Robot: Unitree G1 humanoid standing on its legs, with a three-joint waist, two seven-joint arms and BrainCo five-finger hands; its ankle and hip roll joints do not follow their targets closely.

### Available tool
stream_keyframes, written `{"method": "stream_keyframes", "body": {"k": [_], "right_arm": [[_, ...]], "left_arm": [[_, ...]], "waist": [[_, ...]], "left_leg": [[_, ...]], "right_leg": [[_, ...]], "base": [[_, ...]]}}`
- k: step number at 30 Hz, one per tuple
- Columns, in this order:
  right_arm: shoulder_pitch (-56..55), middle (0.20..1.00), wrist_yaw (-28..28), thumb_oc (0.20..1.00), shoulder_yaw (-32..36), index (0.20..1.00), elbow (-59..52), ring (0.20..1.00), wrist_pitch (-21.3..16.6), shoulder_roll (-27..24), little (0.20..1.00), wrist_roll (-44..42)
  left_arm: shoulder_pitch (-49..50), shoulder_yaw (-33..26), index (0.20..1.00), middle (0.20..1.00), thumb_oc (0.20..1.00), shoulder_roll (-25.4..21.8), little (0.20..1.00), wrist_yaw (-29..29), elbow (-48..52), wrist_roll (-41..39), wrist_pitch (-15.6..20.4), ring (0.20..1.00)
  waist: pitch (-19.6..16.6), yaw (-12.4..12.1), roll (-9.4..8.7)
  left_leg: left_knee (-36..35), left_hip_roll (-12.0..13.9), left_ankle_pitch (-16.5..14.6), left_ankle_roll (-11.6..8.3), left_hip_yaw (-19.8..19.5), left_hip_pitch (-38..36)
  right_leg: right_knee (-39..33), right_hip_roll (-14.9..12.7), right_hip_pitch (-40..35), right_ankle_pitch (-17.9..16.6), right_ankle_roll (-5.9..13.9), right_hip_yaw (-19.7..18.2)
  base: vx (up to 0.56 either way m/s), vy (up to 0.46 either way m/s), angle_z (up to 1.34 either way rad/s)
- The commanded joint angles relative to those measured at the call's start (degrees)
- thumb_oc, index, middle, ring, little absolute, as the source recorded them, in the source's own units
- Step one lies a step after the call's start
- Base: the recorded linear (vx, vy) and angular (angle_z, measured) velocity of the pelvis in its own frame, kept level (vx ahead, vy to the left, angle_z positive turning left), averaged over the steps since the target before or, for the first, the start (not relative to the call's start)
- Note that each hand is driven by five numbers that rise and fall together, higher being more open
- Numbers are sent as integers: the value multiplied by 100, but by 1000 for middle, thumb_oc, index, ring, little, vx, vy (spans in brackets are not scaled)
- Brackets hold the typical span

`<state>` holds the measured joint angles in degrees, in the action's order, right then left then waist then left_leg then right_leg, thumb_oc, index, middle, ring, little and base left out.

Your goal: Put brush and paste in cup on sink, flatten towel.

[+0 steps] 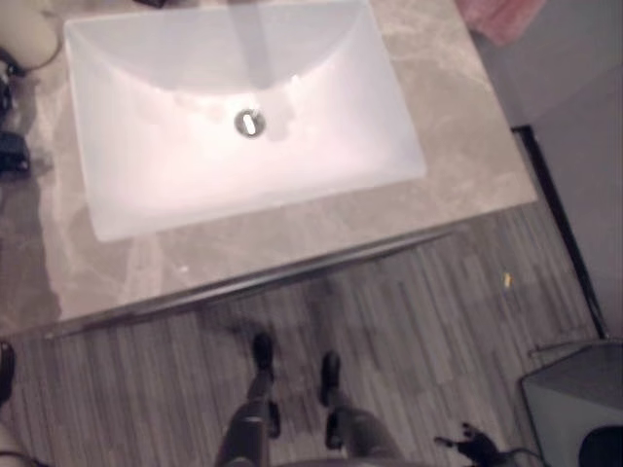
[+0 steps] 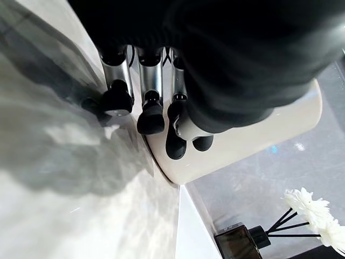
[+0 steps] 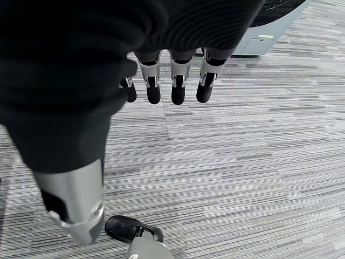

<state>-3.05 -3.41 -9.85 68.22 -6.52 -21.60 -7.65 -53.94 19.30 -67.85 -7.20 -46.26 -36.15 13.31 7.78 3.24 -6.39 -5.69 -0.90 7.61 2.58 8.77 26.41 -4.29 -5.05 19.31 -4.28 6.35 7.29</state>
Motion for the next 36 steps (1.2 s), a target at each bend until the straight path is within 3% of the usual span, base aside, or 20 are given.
{"method": "stream_keyframes", "body": {"k": [1,9,21,31,36], "right_arm": [[56,1000,-107,1000,51,1000,-128,1000,-5,-313,1000,-275],[-18,1000,-113,1000,89,1000,-79,1000,-35,-312,1000,-435],[-48,1000,-131,1000,76,1000,-111,1000,-90,-251,1000,-581],[-56,1000,-152,1000,49,1000,-142,1000,-81,-213,1000,-570],[-176,1000,-143,1000,197,1000,-195,1000,-55,-237,1000,-468]], "left_arm": [[-604,90,200,200,200,-114,200,-109,-411,-120,156,200],[-1935,870,200,200,200,-126,200,-176,-1063,-237,151,200],[-2621,1291,200,200,200,9,200,-266,-1293,-278,179,200],[-2158,1119,200,200,200,20,200,-245,-946,-88,160,200],[-1109,538,200,200,200,-35,200,-172,-235,135,130,200]], "waist": [[147,21,228],[232,144,243],[323,199,269],[331,135,344],[236,27,377]], "left_leg": [[69,111,-644,-204,-233,-283],[69,144,-571,-236,-215,120],[69,188,-514,-267,-140,418],[69,218,-509,-293,-99,171],[69,245,-535,-322,-83,-290]], "right_leg": [[-71,-497,-560,-1417,690,74],[-71,-461,-176,-1470,734,13],[-71,-426,130,-1368,743,-10],[-71,-404,-95,-1068,656,102],[-71,-384,-555,-677,523,312]], "base": [[0,0,0],[3,4,1],[2,2,-1],[-23,-50,2],[-34,-81,3]]}}
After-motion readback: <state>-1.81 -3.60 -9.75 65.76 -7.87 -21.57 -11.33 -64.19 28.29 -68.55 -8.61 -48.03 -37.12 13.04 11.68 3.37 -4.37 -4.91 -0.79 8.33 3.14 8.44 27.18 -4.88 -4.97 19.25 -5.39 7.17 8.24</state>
